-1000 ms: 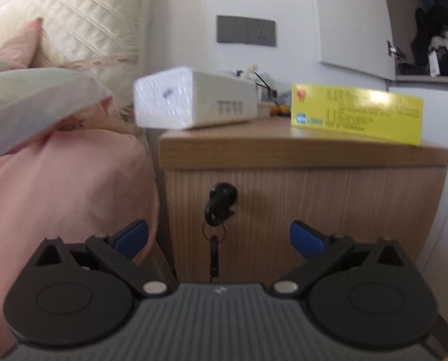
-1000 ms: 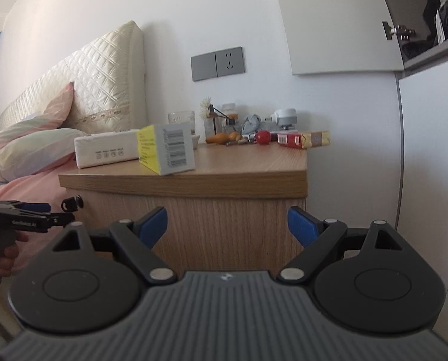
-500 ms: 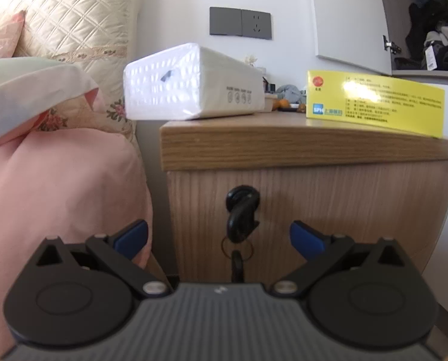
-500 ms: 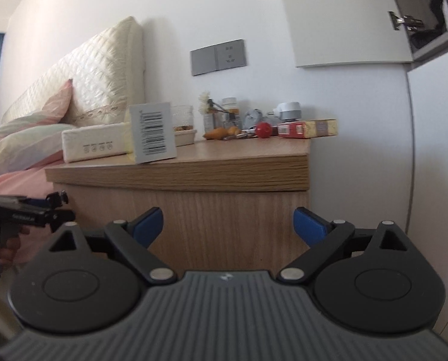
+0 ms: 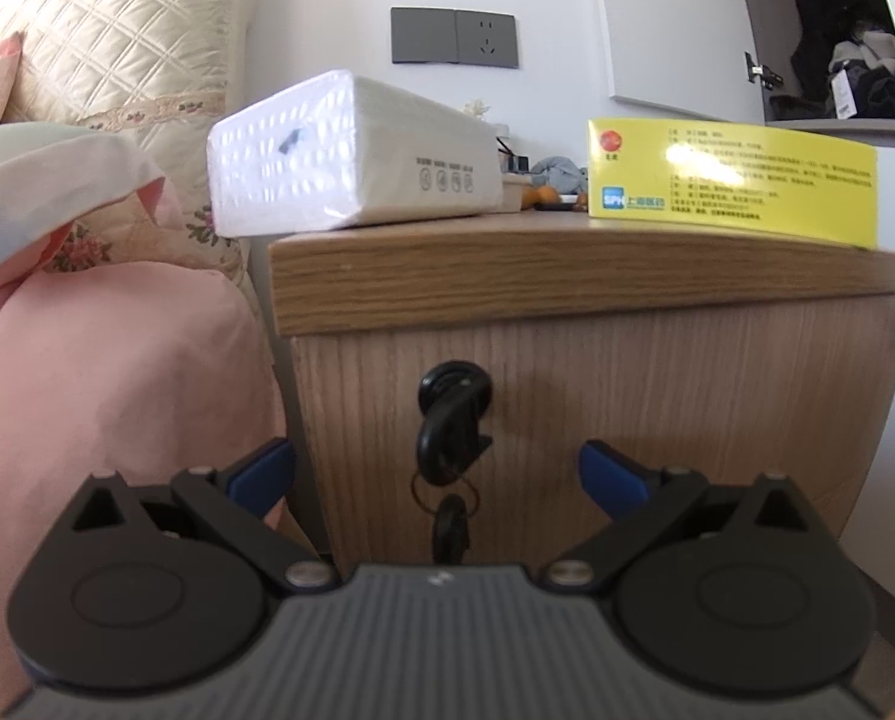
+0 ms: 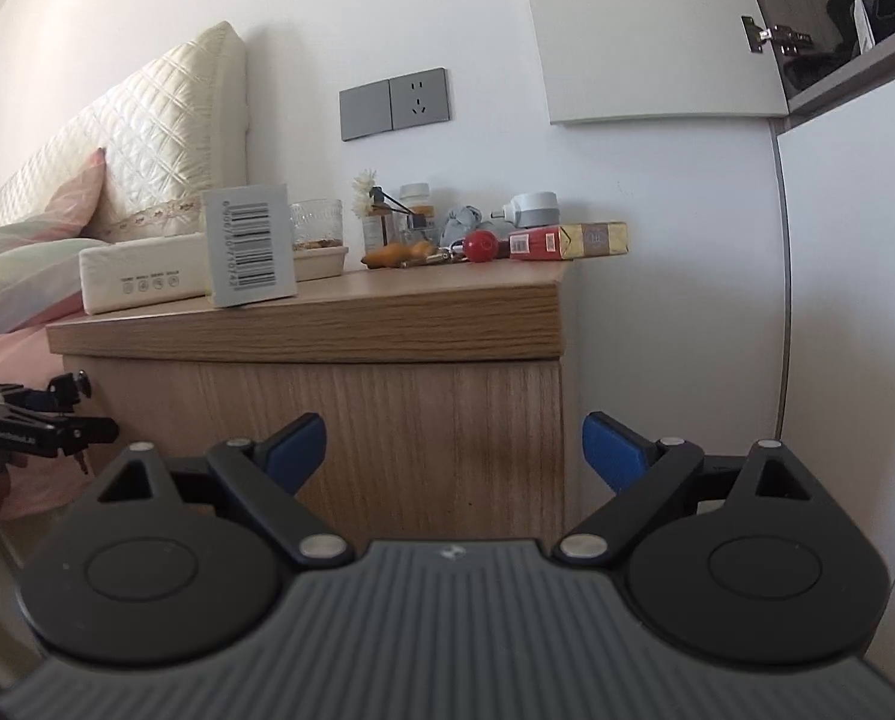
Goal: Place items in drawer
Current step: 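Move the left tool to the drawer key and grip it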
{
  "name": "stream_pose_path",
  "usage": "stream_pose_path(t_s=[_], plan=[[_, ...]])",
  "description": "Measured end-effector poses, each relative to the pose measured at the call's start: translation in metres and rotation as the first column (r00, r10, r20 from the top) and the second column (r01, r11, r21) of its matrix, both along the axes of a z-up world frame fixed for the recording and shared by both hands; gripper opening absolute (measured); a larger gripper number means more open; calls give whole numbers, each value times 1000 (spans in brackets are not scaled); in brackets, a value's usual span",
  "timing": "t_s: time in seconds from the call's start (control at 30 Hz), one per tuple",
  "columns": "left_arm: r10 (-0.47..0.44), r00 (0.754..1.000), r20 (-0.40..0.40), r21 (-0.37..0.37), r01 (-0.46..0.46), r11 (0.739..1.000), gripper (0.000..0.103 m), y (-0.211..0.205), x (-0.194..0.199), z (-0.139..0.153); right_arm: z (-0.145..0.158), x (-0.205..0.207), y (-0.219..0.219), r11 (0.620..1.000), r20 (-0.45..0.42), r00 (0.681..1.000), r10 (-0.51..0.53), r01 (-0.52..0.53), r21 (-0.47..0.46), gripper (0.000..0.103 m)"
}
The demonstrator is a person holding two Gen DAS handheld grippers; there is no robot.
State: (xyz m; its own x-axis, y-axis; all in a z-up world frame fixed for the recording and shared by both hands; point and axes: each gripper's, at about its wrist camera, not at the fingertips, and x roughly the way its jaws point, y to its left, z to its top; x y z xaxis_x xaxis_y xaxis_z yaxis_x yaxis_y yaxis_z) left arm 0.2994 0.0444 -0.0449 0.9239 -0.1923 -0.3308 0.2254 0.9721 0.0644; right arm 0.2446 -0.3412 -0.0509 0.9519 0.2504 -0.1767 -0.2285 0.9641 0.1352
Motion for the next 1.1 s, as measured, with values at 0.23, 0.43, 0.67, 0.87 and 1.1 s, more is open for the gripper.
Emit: stream_pose_path(t_s=[0.23, 0.43, 0.67, 0.87, 1.1], plan=[[-18, 1000, 3, -1, 18, 1000, 103, -3, 1, 1, 1, 9, 5, 1000, 11, 1000, 7, -7, -16, 94], [-22, 1000, 10, 10, 22, 1000, 103, -5, 2, 0, 1, 15, 7, 1000, 10, 1000, 9, -9, -21, 96], [-28, 1000, 9, 13, 27, 1000, 103, -6, 1, 0, 1, 15, 3, 997, 16, 998, 61, -60, -50, 98], [-34, 999, 4, 3, 34, 999, 102, -4, 0, 2, 4, 16, -6, 992, -4, 993, 120, -121, -22, 99], [-41, 999, 10, 16, 41, 999, 102, -3, -4, 1, 7, 15, -12, 984, -19, 985, 173, -174, -32, 99]])
